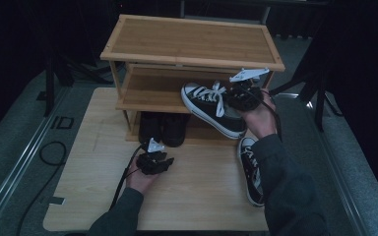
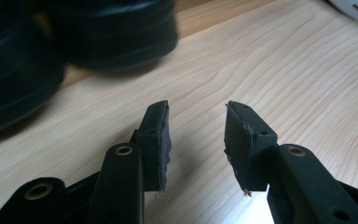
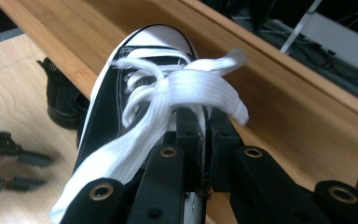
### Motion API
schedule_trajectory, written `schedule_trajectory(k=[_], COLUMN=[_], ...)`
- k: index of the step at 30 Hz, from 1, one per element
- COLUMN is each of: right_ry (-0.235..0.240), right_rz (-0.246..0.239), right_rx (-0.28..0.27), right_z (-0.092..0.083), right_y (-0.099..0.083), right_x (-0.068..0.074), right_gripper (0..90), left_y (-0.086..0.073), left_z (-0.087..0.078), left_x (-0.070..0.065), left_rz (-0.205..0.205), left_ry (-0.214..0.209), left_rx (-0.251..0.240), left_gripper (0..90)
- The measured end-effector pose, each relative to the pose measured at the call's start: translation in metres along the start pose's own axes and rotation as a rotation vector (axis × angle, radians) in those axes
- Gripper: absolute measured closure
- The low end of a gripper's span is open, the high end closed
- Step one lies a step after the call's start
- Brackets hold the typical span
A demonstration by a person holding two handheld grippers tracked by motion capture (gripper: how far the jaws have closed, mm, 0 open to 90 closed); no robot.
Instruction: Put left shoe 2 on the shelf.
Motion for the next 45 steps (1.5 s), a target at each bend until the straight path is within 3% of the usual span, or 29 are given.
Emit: schedule_trajectory(k=[5, 9, 13, 18, 23, 26, 30, 35, 45], right_ry=[-0.023, -0.031, -0.040, 0.011, 0.023, -0.003, 0.003, 0.009, 0.028], right_rz=[0.006, 0.040, 0.022, 0.036, 0.015, -0.001, 0.006, 0.007, 0.019], right_rx=[-0.010, -0.032, -0.010, 0.022, 0.056, 0.065, 0.055, 0.046, 0.023], right_z=[0.001, 0.004, 0.008, 0.008, 0.006, 0.005, 0.001, -0.005, -0.019], right_y=[0.000, 0.002, 0.001, 0.000, 0.002, 0.000, -0.001, -0.001, -0.005], right_x=[0.002, 0.001, 0.000, -0.005, -0.007, -0.008, -0.010, -0.011, -0.020], right_gripper=[85.9, 86.0, 85.8, 84.5, 80.3, 77.1, 74.1, 70.1, 67.4], left_y=[0.012, 0.019, 0.025, 0.031, 0.037, 0.041, 0.047, 0.053, 0.063], left_z=[0.011, 0.017, 0.022, 0.031, 0.041, 0.048, 0.059, 0.069, 0.082], left_x=[-0.009, -0.014, -0.016, -0.019, -0.021, -0.020, -0.022, -0.021, -0.018], left_rz=[0.028, 0.039, 0.047, 0.064, 0.062, 0.050, 0.036, 0.046, 0.043], left_ry=[-0.015, -0.018, -0.013, 0.004, 0.011, 0.021, 0.037, 0.061, 0.100], left_rx=[0.008, 0.006, 0.002, 0.015, 0.010, -0.002, -0.022, -0.019, -0.015], left_gripper=[60.2, 60.2, 60.0, 59.8, 60.0, 60.2, 60.2, 60.4, 70.8])
Point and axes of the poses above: each handheld gripper's, and its own axes: z roughly forward along the jaws, y roughly out of its top, x roughly to its left, the point moved 1 cm from there along z, roughly forward along the jaws, and after that the axes turned 14 degrees about -y, right-handed, at the moved point
